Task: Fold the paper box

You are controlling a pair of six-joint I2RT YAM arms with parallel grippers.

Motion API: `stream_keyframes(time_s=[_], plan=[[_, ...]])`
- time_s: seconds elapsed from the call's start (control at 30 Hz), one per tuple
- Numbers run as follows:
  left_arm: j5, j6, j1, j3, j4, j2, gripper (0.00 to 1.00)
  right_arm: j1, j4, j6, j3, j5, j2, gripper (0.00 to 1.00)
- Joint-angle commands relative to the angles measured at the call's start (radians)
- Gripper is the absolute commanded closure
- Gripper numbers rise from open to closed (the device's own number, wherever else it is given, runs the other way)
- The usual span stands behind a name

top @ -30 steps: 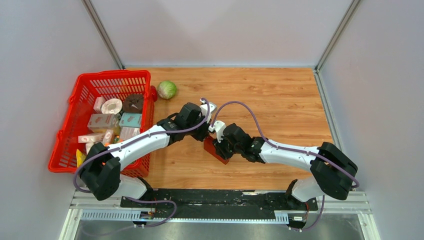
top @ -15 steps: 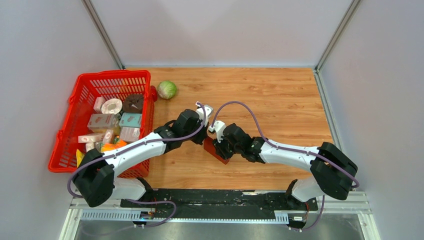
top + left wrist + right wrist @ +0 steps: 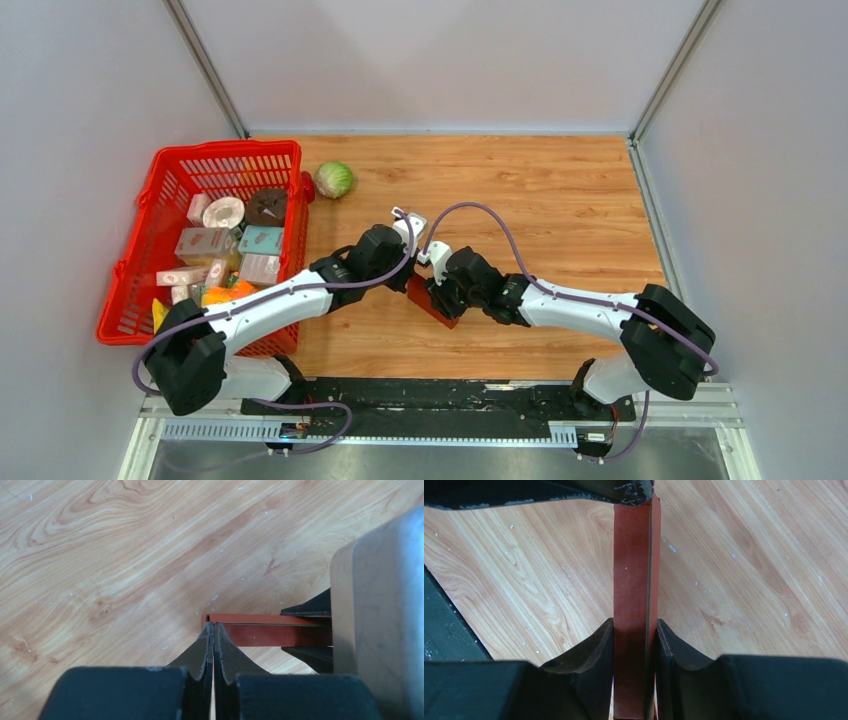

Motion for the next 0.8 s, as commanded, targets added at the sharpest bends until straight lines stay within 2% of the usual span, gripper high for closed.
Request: stream_keyframes(time_s=[0.0,0.37,0.53,0.63,0.77], plan=[[-0.026,-0.053,-0.023,-0.051,-0.07,-0.004,1.0,0.003,0.028,0.002,-0.009,0.025,-0.033,0.64],[-0.041,-0.076,-0.028,-0.067,-0.059,-0.01,1.0,0.005,0.033,0.004,-0.021,0.037,-0.065,0.59],[-0.068,-0.103,-0.028,-0.117,-0.044,-0.122,1.0,0.003,0.036,-0.001,-0.023,0.031,-0.067,0.59],[-0.083,-0.113,-0.028,-0.126,-0.053,-0.214,0.86,0.005,0.039,-0.002,-0.017,0.025,-0.067,0.58],[-0.098,-0.102,-0.023,-0.097,-0.084,-0.23,0.78,0.005,0.032,-0.004,-0.009,0.025,-0.059,0.57]])
